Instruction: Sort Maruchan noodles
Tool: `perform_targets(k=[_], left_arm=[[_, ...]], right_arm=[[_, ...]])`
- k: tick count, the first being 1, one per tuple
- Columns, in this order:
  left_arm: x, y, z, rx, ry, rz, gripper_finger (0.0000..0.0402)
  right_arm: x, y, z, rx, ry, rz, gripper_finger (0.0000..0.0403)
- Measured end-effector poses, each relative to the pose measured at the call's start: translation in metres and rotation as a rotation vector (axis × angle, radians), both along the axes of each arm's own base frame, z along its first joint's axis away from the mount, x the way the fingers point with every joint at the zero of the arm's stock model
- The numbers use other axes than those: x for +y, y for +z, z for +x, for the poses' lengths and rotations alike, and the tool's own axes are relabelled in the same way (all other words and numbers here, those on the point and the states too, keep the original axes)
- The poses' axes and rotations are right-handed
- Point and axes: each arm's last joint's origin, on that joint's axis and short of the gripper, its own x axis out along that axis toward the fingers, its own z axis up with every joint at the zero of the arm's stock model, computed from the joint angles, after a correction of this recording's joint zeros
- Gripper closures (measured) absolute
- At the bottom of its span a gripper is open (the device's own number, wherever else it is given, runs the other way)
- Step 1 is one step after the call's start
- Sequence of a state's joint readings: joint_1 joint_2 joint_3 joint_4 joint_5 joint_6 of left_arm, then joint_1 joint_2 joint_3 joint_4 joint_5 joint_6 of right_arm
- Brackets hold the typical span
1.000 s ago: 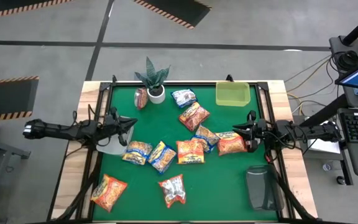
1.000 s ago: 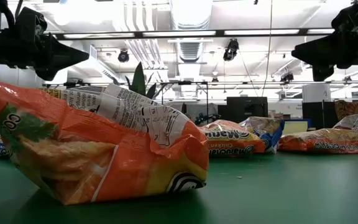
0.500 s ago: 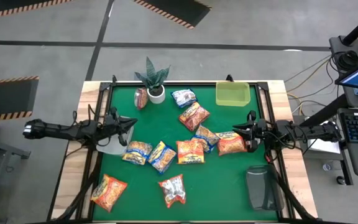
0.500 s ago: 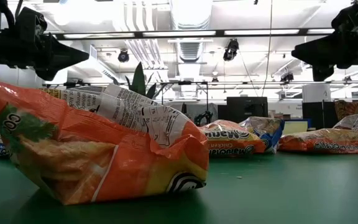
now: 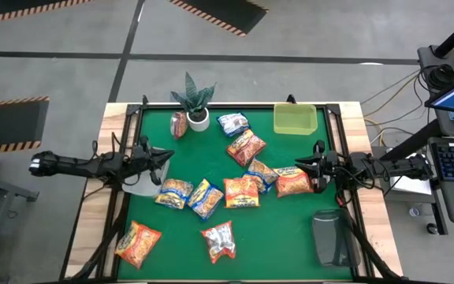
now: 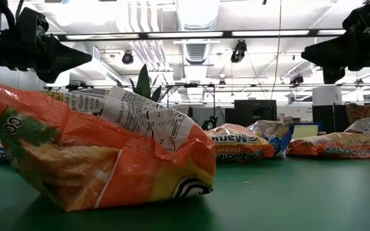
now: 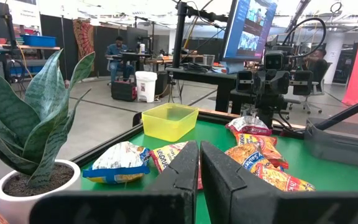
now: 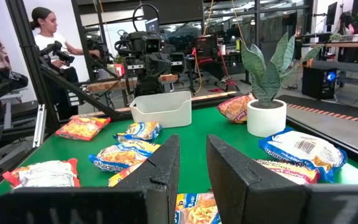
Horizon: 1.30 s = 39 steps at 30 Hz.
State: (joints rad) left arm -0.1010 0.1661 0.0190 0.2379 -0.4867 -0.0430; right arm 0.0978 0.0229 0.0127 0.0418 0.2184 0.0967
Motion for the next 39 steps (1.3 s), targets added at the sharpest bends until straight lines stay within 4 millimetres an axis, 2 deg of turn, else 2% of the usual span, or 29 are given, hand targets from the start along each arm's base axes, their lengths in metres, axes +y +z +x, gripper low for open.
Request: perform_targets(k=[5,10,16,23,24,26,29,31,36,39], left_arm=[[0.0,0.0,0.0,0.0,0.0,0.0,0.0402],[0.0,0.0,0.0,0.0,0.0,0.0,0.0402],[0.0,0.0,0.0,0.0,0.0,0.0,0.0402],[0.0,0.0,0.0,0.0,0.0,0.0,0.0402],[0.0,0.0,0.0,-0.001,0.0,0.0,0.0402],[0.0,0.0,0.0,-0.014,-0.005,-0.028,0.0402],[-0.001,0.001,0.0,-0.102,-0.059,-0.236,0.0402],[-0.001,0.002,0.0,-0.168,-0.086,-0.386,0.0402],[-0.001,0.007,0.0,-0.27,-0.097,-0.518,0.0402],[0.0,0.015,-0.002,-0.381,-0.11,-0.575,0.0402]], right_arm=[[0.0,0.0,0.0,0.002,-0.002,-0.02,0.0335],[0.0,0.0,0.0,0.035,-0.022,-0.277,0.0335],[-0.001,0.0,0.0,0.057,-0.031,-0.443,0.0335],[-0.001,0.0,0.0,0.06,-0.032,-0.47,0.0335],[0.0,0.0,0.0,0.056,-0.03,-0.443,0.0335],[0.0,0.0,0.0,0.03,0.0,-0.272,0.0335],[0.001,0.004,0.0,-0.045,0.034,0.07,0.0335],[0.001,0.006,0.0,-0.087,0.041,0.209,0.0335],[0.001,0.01,0.001,-0.134,0.059,0.363,0.0335],[0.001,0.016,0.002,-0.198,0.07,0.363,0.0335]])
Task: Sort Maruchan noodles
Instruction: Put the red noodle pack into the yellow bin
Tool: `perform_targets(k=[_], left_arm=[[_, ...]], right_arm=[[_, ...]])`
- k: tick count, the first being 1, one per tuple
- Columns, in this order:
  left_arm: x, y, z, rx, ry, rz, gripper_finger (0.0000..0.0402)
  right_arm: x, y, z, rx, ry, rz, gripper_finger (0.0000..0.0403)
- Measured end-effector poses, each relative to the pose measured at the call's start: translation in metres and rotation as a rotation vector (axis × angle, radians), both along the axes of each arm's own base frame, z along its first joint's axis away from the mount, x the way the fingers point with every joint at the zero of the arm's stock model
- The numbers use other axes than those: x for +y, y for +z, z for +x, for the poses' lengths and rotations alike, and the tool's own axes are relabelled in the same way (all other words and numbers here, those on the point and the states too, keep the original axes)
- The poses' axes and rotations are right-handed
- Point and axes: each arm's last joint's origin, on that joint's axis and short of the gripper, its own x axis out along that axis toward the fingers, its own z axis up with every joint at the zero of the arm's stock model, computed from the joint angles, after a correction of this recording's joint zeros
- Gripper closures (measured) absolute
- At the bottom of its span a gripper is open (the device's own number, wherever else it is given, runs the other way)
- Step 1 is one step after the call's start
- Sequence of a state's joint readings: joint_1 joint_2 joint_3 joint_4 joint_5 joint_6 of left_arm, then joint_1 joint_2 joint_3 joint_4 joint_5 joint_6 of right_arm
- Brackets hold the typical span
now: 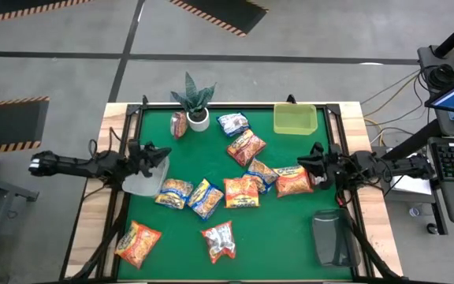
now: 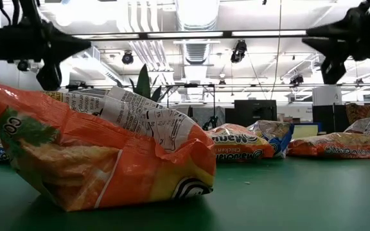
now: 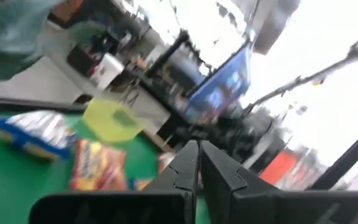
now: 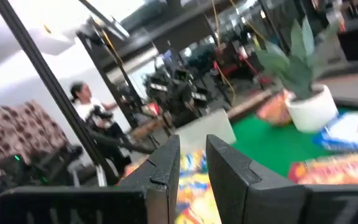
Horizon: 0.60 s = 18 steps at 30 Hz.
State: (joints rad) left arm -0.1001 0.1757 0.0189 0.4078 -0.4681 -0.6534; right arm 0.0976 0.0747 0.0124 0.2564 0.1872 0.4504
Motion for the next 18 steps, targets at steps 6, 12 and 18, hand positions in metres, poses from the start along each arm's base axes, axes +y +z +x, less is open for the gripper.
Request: perform_targets(k=[6,12,18], left_arm=[[0.0,0.011,-0.001,-0.088,0.025,0.056,0.0402],[0.002,0.012,0.001,-0.079,0.111,0.068,0.0402],[0.004,0.009,0.003,-0.048,0.202,0.04,0.0402]], right_arm=[[0.0,0.007,0.005,-0.047,-0.049,-0.089,0.0335],[-0.004,-0.002,0.013,0.06,-0.215,-0.074,0.0335],[-0.006,-0.008,0.02,0.16,-0.284,-0.094,0.0335]])
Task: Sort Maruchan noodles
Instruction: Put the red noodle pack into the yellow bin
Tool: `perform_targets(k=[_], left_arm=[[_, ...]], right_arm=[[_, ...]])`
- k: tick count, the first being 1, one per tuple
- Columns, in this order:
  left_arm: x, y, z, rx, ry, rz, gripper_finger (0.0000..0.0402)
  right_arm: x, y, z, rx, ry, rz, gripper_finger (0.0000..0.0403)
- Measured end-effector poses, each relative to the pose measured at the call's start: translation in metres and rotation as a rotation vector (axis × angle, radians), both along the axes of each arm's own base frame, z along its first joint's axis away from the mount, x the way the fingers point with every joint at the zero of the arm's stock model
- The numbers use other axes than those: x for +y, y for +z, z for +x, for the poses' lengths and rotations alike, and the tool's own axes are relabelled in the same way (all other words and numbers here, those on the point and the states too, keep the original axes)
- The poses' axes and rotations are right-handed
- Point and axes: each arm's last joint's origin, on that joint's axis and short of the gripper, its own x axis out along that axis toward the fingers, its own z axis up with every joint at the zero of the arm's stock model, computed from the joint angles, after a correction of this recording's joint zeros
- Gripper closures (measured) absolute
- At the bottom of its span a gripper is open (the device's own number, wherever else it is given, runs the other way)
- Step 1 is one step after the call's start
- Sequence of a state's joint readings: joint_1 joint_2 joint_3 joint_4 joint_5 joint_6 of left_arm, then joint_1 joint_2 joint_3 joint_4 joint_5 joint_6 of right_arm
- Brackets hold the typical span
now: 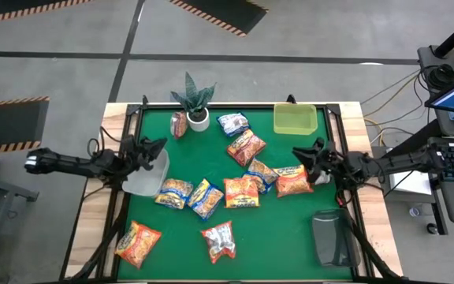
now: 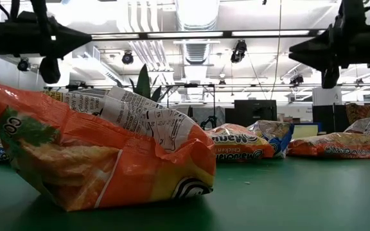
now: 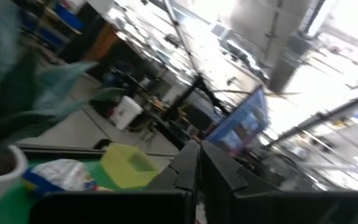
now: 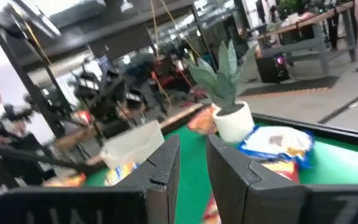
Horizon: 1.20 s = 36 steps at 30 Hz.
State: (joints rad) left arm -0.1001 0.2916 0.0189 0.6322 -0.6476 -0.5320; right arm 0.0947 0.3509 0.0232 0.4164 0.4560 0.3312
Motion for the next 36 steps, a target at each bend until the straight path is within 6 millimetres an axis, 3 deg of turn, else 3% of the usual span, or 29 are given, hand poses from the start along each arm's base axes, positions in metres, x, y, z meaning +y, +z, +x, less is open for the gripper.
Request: perform_targets(k=[5,11,17,27,32,36], left_arm=[[-0.001,0.003,0.004,-0.009,-0.007,0.052,0.0402],[-0.005,0.015,0.012,-0.093,-0.074,0.159,0.0402],[-0.011,0.049,0.04,-0.056,-0.166,0.287,0.0402],[-0.018,0.082,0.106,0.48,-0.196,0.452,0.0402],[-0.02,0.084,0.135,0.731,-0.235,0.516,0.0402],[-0.022,0.075,0.155,0.908,-0.27,0.576,0.0402]], right_arm=[[-0.001,0.011,0.005,0.041,-0.019,-0.094,0.0335],[-0.004,0.038,0.011,0.049,-0.054,-0.199,0.0335],[-0.004,0.064,0.02,0.059,-0.044,-0.193,0.0335],[-0.003,0.09,0.041,0.242,-0.032,-0.016,0.0335],[-0.003,0.089,0.054,0.314,-0.05,0.078,0.0335],[-0.009,0.083,0.065,0.347,-0.091,0.146,0.0335]])
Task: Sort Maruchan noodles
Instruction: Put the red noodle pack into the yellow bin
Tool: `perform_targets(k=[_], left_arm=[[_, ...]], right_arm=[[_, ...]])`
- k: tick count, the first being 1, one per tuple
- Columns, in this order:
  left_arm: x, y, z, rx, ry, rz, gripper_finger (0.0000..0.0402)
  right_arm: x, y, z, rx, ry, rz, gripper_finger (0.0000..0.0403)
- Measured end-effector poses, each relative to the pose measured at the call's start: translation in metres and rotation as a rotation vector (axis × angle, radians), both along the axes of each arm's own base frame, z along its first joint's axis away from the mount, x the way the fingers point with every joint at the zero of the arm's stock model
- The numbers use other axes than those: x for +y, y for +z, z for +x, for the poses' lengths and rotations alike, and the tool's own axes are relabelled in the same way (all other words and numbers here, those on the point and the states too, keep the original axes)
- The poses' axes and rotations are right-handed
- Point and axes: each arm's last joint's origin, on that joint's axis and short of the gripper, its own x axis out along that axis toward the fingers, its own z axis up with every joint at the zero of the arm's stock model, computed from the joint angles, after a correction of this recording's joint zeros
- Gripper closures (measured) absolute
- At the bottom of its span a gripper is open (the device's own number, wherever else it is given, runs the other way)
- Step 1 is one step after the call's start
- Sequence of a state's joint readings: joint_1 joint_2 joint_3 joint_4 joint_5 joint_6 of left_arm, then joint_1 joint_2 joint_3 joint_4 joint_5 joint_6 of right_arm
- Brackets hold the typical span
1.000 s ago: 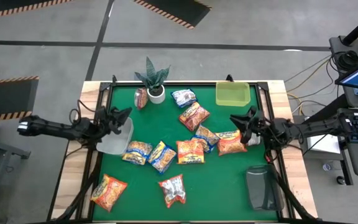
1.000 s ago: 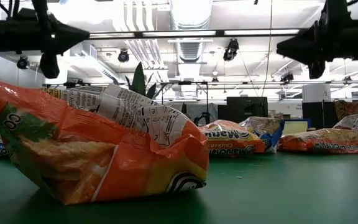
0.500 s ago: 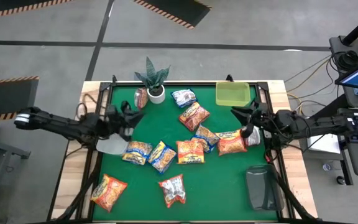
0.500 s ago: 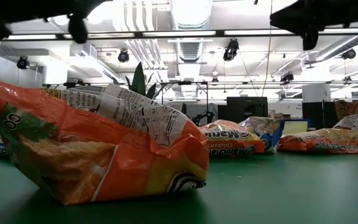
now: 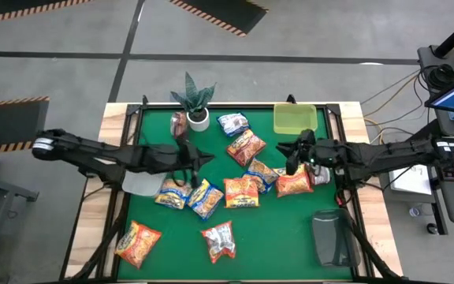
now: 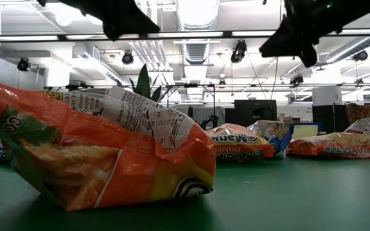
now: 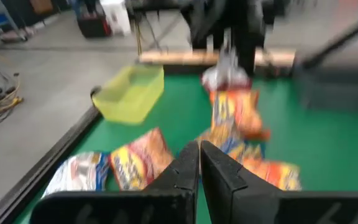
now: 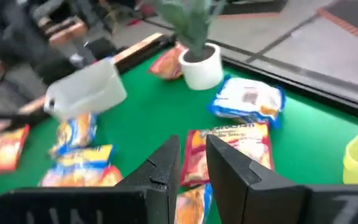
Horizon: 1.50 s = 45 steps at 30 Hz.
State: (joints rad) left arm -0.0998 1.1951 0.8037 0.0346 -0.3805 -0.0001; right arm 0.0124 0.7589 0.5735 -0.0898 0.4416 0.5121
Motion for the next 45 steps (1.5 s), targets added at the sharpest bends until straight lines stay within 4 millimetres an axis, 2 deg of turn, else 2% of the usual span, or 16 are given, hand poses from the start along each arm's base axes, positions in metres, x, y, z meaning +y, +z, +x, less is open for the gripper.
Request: perform_targets(k=[5,10,15,23,33,40,45], left_arm=[[0.001,-0.013,0.024,0.112,-0.013,0.078,0.0402],[0.011,-0.027,0.041,0.183,0.003,0.119,0.0402],[0.021,-0.04,0.047,0.224,0.025,0.106,0.0402],[0.024,-0.056,0.055,0.27,0.022,0.098,0.0402],[0.027,-0.065,0.062,0.272,0.034,0.097,0.0402],[0.036,-0.07,0.067,0.257,0.06,0.093,0.0402],[0.038,-0.084,0.076,0.249,0.063,0.1,0.0402]], right_arm=[[-0.015,-0.009,0.011,0.049,-0.079,0.092,0.0335],[-0.037,-0.018,0.021,0.083,-0.069,0.192,0.0335],[-0.059,-0.036,0.027,0.162,-0.07,0.279,0.0335],[-0.085,-0.063,0.034,0.253,-0.126,0.354,0.0335],[-0.101,-0.077,0.044,0.249,-0.148,0.331,0.0335],[-0.104,-0.073,0.048,0.196,-0.142,0.287,0.0335],[-0.105,-0.069,0.052,0.14,-0.136,0.264,0.0335]])
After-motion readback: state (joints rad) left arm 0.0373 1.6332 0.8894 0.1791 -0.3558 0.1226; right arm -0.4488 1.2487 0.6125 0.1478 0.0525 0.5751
